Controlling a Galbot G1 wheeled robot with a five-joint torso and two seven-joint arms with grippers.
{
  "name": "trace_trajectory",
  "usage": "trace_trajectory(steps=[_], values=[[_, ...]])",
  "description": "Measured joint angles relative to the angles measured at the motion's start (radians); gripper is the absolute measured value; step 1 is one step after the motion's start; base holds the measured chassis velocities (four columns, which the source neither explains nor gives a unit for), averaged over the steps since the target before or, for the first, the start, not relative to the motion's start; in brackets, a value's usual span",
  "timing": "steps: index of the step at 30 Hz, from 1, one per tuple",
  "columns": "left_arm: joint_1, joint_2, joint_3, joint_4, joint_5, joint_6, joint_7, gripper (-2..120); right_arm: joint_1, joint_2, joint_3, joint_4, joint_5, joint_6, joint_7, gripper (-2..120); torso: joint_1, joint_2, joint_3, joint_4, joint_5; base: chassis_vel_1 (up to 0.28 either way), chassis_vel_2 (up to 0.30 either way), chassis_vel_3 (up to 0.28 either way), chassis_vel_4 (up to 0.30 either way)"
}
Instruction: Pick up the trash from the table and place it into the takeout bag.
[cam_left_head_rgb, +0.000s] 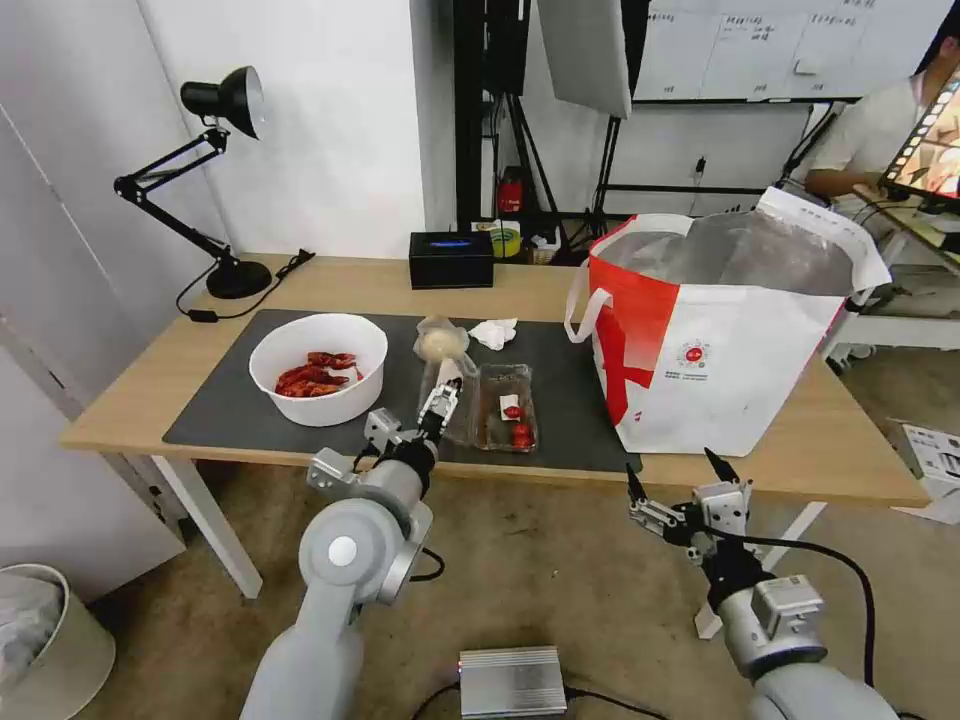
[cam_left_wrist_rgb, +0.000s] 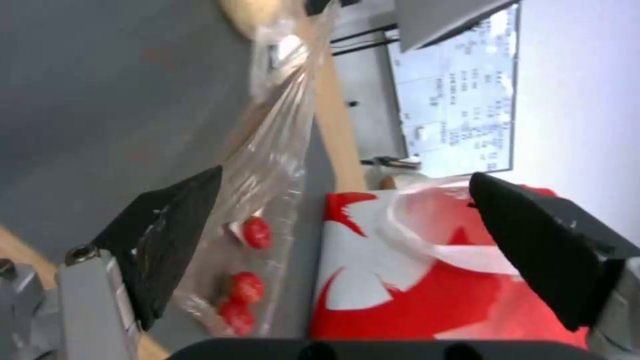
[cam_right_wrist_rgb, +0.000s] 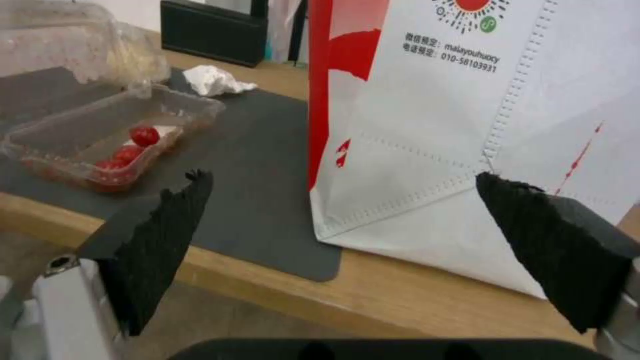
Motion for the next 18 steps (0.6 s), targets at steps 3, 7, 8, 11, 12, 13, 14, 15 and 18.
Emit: trace_trajectory(steps=[3, 7, 8, 11, 12, 13, 14, 15, 18], values=[[0.005, -0.002, 0.017, -0.007, 0.001, 0.002, 0.009, 100, -0.005, -0.001, 0.004, 0.009, 0.000, 0.000, 0.000, 100, 0.000, 0.000, 0.000, 0.0000, 0.0000, 0.000, 0.000, 0.000, 0.000], [0.009, -0.008, 0.028, -0.007, 0.004, 0.005, 0.016, 100, -0.014, -0.001, 0.009, 0.017, 0.000, 0.001, 0.000, 100, 0.000, 0.000, 0.000, -0.0001, 0.0000, 0.000, 0.000, 0.000, 0.000], [0.009, -0.008, 0.028, -0.007, 0.004, 0.005, 0.016, 100, -0.014, -0.001, 0.009, 0.017, 0.000, 0.001, 0.000, 100, 0.000, 0.000, 0.000, -0.0001, 0.0000, 0.000, 0.000, 0.000, 0.000], [0.009, -0.014, 0.037, -0.004, 0.006, 0.006, 0.028, 100, -0.022, -0.002, 0.014, 0.023, 0.000, 0.003, 0.000, 100, 0.000, 0.000, 0.000, 0.0000, 0.0000, 0.000, 0.000, 0.000, 0.000], [0.009, -0.014, 0.037, -0.004, 0.006, 0.006, 0.028, 100, -0.022, -0.002, 0.014, 0.023, 0.000, 0.003, 0.000, 100, 0.000, 0.000, 0.000, 0.0000, 0.0000, 0.000, 0.000, 0.000, 0.000], [0.007, -0.015, 0.040, -0.002, 0.007, 0.006, 0.029, 100, -0.024, -0.002, 0.015, 0.024, 0.000, 0.004, 0.000, 100, 0.000, 0.000, 0.000, -0.0001, 0.0000, 0.000, 0.000, 0.000, 0.000], [0.005, -0.018, 0.043, 0.002, 0.009, 0.006, 0.029, 100, -0.027, -0.001, 0.016, 0.027, 0.000, 0.005, 0.000, 100, 0.000, 0.000, 0.000, -0.0001, 0.0000, 0.000, 0.000, 0.000, 0.000], [0.005, -0.018, 0.043, 0.002, 0.009, 0.006, 0.029, 100, -0.027, -0.001, 0.016, 0.027, 0.000, 0.005, 0.000, 100, 0.000, 0.000, 0.000, -0.0001, 0.0000, 0.000, 0.000, 0.000, 0.000], [0.004, -0.020, 0.050, 0.009, 0.016, 0.007, 0.029, 100, -0.034, 0.000, 0.018, 0.033, 0.000, 0.007, 0.000, 100, 0.000, 0.000, 0.000, -0.0001, 0.0000, 0.000, 0.000, 0.000, 0.000]])
